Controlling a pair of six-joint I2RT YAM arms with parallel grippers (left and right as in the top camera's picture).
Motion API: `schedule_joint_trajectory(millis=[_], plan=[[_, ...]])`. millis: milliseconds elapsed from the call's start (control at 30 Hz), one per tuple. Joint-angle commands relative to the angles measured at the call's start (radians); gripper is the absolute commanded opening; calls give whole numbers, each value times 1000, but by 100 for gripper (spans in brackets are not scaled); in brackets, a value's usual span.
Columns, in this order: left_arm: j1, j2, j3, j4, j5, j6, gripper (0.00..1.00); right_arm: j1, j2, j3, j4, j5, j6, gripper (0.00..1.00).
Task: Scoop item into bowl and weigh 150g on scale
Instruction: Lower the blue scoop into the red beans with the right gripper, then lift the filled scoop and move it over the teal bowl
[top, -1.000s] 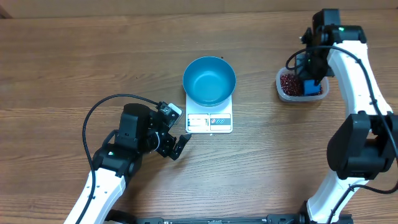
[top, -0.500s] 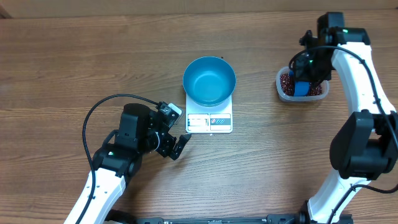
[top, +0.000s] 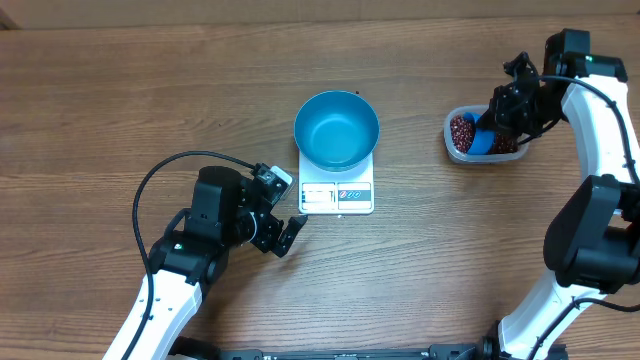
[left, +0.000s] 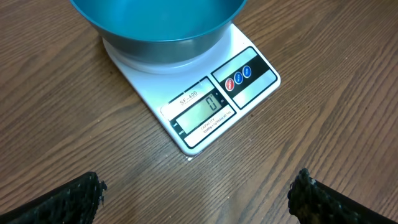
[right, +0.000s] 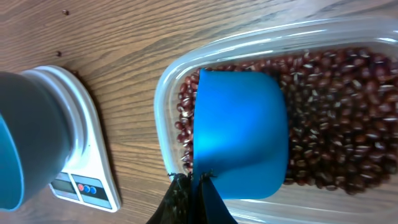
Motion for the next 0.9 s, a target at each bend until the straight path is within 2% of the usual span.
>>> schedule_joint_trajectory(millis=[0, 400, 867], plan=[[6, 5, -6, 3, -3, -21, 99, 3, 5, -40, -16, -90, 7, 4], [6, 5, -6, 3, -3, -21, 99, -136, 5, -40, -18, -298, -8, 4], [6, 5, -6, 3, -3, -21, 100, -235, 5, -40, -41, -341, -34, 4]])
